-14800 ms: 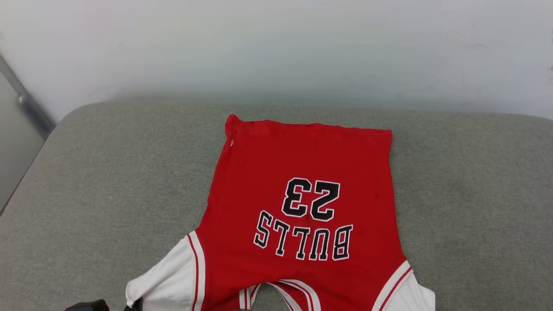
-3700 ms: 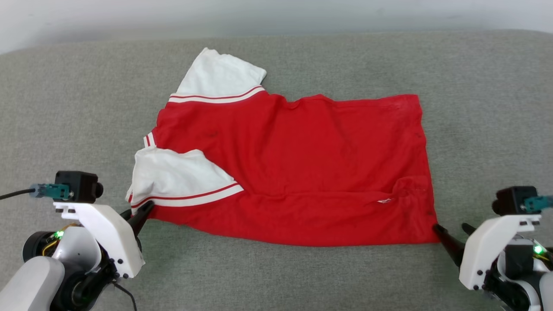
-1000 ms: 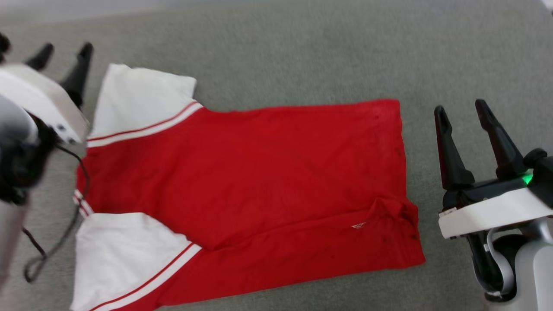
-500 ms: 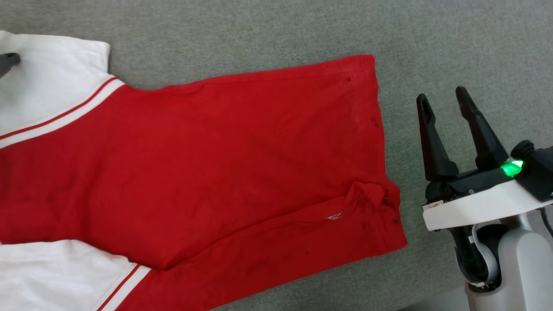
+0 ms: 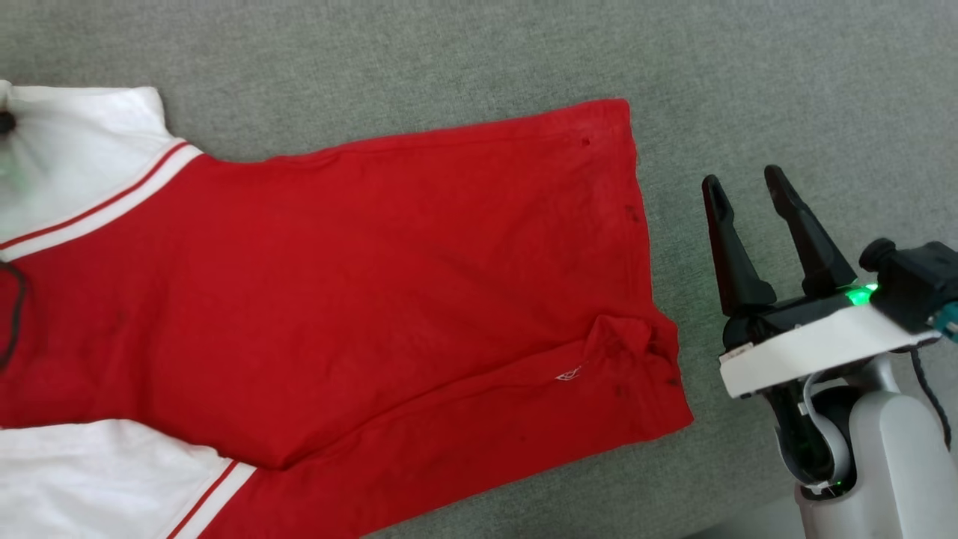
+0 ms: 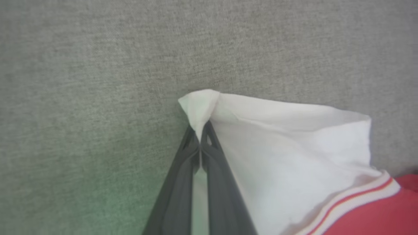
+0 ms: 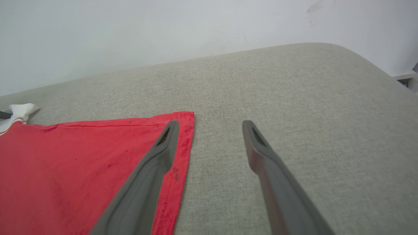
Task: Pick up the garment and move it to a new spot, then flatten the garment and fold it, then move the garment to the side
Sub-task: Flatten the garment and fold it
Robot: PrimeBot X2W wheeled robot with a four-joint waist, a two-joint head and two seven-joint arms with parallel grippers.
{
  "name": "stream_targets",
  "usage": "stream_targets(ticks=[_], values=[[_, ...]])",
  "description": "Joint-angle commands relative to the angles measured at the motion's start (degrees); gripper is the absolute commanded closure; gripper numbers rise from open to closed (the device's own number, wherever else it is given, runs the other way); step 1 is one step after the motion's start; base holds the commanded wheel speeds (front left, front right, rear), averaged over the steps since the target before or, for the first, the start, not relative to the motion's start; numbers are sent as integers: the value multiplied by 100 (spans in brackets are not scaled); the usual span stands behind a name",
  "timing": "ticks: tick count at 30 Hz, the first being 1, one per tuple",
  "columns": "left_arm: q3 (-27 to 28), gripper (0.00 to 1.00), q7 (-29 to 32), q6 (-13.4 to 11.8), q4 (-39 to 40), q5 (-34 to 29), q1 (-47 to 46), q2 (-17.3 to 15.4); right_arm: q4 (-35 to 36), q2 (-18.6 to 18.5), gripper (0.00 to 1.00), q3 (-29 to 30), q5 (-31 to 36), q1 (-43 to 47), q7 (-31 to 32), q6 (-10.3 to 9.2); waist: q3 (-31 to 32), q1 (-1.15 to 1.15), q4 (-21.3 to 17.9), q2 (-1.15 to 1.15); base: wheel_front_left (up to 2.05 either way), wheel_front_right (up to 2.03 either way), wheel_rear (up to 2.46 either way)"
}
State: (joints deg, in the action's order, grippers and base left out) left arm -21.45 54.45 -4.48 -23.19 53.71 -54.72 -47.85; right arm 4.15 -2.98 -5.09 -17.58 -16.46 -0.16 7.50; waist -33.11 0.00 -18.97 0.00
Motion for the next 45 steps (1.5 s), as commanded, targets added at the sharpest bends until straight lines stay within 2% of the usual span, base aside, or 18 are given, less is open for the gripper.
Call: stream_targets(ticks=[1, 5, 11, 18, 23, 27, 28, 29, 30, 33, 39, 45], values=[[-209, 100, -30, 68, -182, 10, 476, 285, -63, 19, 0, 46, -20, -118, 76, -2, 166, 0, 108, 0, 0, 0, 0], [-139, 100, -601, 203, -170, -150, 275, 339, -384, -101, 0, 154, -264, -313, 504, -2, 420, 0, 300, 0, 0, 0, 0], [-165, 100, -1347, 310, 33, -382, -20, 661, -1277, -548, 0, 210, -792, -984, 1718, -1, 696, 0, 721, 0, 0, 0, 0], [-310, 100, -1576, 472, 378, -420, -199, 996, -2031, -934, 0, 85, -1051, -1856, 3162, -2, 601, 0, 1200, 0, 0, 0, 0], [-371, 100, -1732, 527, 569, -480, -196, 1089, -2565, -989, 0, 77, -993, -2350, 3863, -2, 465, 0, 1395, 0, 0, 0, 0], [-400, 100, -1794, 585, 620, -437, -151, 1152, -3134, -908, 0, 5, -931, -2411, 4498, -2, 428, 0, 1481, 0, 0, 0, 0], [-403, 100, -1802, 592, 616, -429, -137, 1150, -3258, -862, 47, -2, -934, -2399, 4665, -3, 428, 0, 1492, 0, 0, 0, 0], [-409, 100, -1813, 599, 606, -430, -119, 1147, -3337, -833, 89, -23, -921, -2398, 4787, -3, 431, 0, 1502, 0, 0, 0, 0], [-418, 100, -1819, 608, 591, -421, -98, 1152, -3409, -810, 100, -32, -915, -2409, 4916, -3, 437, 0, 1510, 0, 0, 0, 0], [-412, 100, -1880, 633, 545, -426, -70, 1154, -3361, -825, 100, -71, -835, -2533, 4965, -2, 472, 0, 1526, 0, 0, 0, 0], [-229, 100, -2316, 634, 520, -287, 260, 1170, -2698, -1048, 100, 53, -730, -2646, 4555, -2, 838, 0, 1609, 0, 0, 0, 0], [28, 100, -2832, 492, 775, -76, 1110, 1139, -2010, -1078, 100, 170, -757, -1997, 4354, -2, 1363, 0, 1720, 0, 0, 0, 0]])
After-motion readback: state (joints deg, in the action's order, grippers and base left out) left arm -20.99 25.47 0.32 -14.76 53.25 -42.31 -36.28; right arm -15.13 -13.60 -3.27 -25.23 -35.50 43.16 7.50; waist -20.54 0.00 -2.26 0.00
